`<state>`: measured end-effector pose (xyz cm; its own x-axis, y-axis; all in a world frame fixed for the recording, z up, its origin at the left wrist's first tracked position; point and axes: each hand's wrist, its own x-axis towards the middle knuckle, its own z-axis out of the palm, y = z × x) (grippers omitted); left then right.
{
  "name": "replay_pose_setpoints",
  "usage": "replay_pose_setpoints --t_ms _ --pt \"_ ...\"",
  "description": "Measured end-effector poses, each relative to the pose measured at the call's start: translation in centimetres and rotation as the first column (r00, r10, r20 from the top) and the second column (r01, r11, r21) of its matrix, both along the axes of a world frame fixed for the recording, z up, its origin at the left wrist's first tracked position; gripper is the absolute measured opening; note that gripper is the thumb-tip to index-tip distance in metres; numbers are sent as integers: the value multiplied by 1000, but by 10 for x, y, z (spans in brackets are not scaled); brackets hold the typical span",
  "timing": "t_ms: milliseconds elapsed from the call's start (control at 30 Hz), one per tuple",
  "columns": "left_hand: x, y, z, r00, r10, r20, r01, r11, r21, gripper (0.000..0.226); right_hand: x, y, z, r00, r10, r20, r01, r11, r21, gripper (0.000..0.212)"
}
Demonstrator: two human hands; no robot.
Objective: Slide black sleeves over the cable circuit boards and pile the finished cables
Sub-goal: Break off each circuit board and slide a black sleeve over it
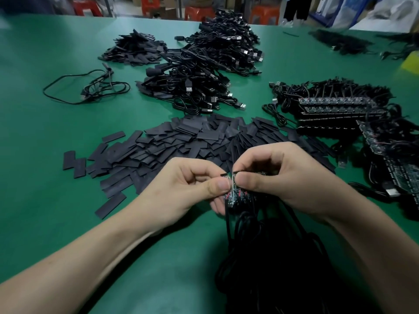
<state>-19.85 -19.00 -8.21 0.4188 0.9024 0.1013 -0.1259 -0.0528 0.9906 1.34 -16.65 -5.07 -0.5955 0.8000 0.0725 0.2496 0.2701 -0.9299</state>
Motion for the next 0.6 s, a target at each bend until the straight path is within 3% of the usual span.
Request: replay_pose_setpoints --t_ms 100,233,300,367,500,533,600 --pt "0 0 0 999 27 26 -28 999 22 14 10 2 4 996 -17 87 16 1000 3 8" --pt "-7 4 3 978 206 25 -207 966 158 8 26 1 8 910 -239 339 194 968 161 34" --pt "-9 7 3 952 306 -1 -295 918 263 13 10 -8 7 905 -288 313 181 927 327 40" --pt "-8 9 2 927 375 -2 -356 883 306 12 -14 -19 0 941 -253 227 149 906 396 35" --pt "-11 9 0 901 428 -67 -381 857 348 15 -37 -28 -9 971 -204 124 169 954 247 19" --pt "-13 10 -1 868 484 -113 -419 835 358 16 -36 -28 -7 983 -173 69 160 975 154 20" --pt "-22 14 -5 718 635 -285 -444 733 515 6 -31 -27 0 986 -130 -107 128 991 -28 23"
